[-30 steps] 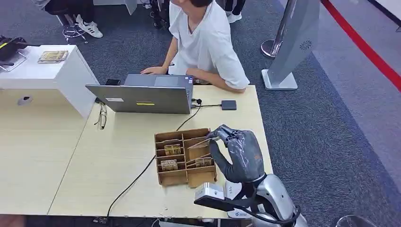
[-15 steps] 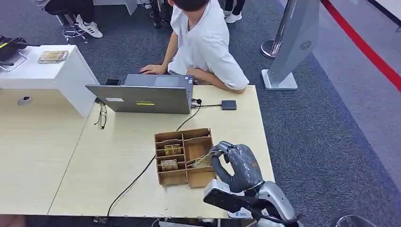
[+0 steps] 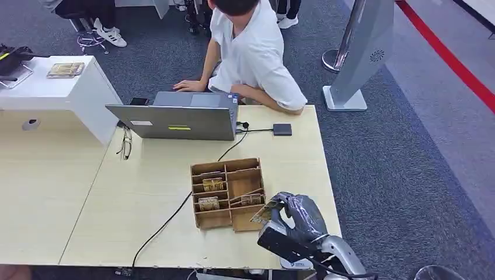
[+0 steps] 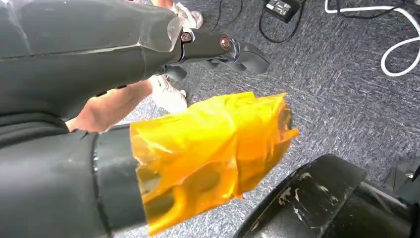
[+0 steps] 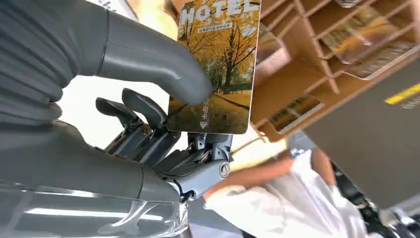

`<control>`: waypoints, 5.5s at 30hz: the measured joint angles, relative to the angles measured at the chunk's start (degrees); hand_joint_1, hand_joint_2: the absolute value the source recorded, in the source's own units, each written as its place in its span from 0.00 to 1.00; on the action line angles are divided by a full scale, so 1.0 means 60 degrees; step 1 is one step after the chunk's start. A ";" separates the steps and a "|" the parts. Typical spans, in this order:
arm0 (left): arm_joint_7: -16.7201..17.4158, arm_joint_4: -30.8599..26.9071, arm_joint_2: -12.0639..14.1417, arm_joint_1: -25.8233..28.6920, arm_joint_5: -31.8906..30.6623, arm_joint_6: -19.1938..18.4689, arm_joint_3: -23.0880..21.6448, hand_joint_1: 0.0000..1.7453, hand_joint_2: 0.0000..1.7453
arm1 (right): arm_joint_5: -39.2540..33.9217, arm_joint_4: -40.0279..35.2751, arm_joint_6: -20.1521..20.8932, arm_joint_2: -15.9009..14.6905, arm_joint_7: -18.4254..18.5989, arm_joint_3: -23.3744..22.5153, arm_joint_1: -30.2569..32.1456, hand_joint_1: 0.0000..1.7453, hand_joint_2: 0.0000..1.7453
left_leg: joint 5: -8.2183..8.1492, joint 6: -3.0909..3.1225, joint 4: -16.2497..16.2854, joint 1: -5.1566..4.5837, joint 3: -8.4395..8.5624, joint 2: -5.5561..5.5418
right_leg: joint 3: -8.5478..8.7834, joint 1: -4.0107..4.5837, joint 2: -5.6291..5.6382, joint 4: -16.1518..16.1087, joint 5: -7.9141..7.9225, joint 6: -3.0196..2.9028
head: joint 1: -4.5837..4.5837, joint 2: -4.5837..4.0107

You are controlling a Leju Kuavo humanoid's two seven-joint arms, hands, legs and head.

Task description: Pass the card to the sensor for recognition and then transmit it.

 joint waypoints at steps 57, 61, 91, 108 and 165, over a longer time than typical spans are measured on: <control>-0.0255 -0.0018 -0.0040 0.0105 -0.0106 0.0105 0.0408 0.00 0.00 | -0.0642 0.0736 0.0659 -0.0882 0.1530 -0.0448 0.0234 1.00 1.00 | 0.0000 0.0000 0.0000 -0.0001 0.0000 0.0000 | 0.0000 -0.0001 -0.0001 -0.0001 0.0000 0.0000 | 0.0000 0.0000; -0.0255 -0.0018 -0.0040 0.0105 -0.0073 0.0131 0.0408 0.00 0.00 | -0.0638 0.0758 0.0659 -0.0929 0.1614 -0.0455 0.0275 1.00 1.00 | 0.0000 0.0000 0.0000 -0.0001 -0.0001 0.0000 | 0.0000 -0.0001 -0.0001 -0.0001 0.0000 0.0000 | 0.0000 0.0000; -0.0160 -0.0018 -0.0036 0.0105 0.0069 0.0171 0.0405 0.00 0.00 | -0.0521 0.0784 0.0718 -0.1122 0.1851 -0.0455 0.0315 1.00 1.00 | 0.0000 0.0000 0.0000 -0.0001 0.0001 0.0000 | 0.0000 0.0000 -0.0001 -0.0002 0.0000 0.0000 | 0.0000 0.0000; -0.0138 -0.0018 -0.0036 0.0093 0.0240 0.0233 0.0357 0.00 0.00 | -0.0328 0.1082 0.0827 -0.1155 0.2139 -0.0248 0.0363 1.00 1.00 | -0.0001 0.0001 0.0000 -0.0001 0.0000 0.0000 | 0.0000 0.0000 -0.0001 -0.0002 0.0000 0.0000 | 0.0000 0.0000; 0.0091 -0.0018 0.0058 0.0112 0.0878 0.0535 -0.0083 0.00 0.00 | -0.0299 0.0922 0.0040 -0.1151 0.1876 0.0077 0.0480 1.00 1.00 | 0.0000 0.0001 0.0000 -0.0001 0.0004 0.0000 | 0.0004 0.0000 0.0000 -0.0002 0.0002 0.0002 | 0.0000 0.0000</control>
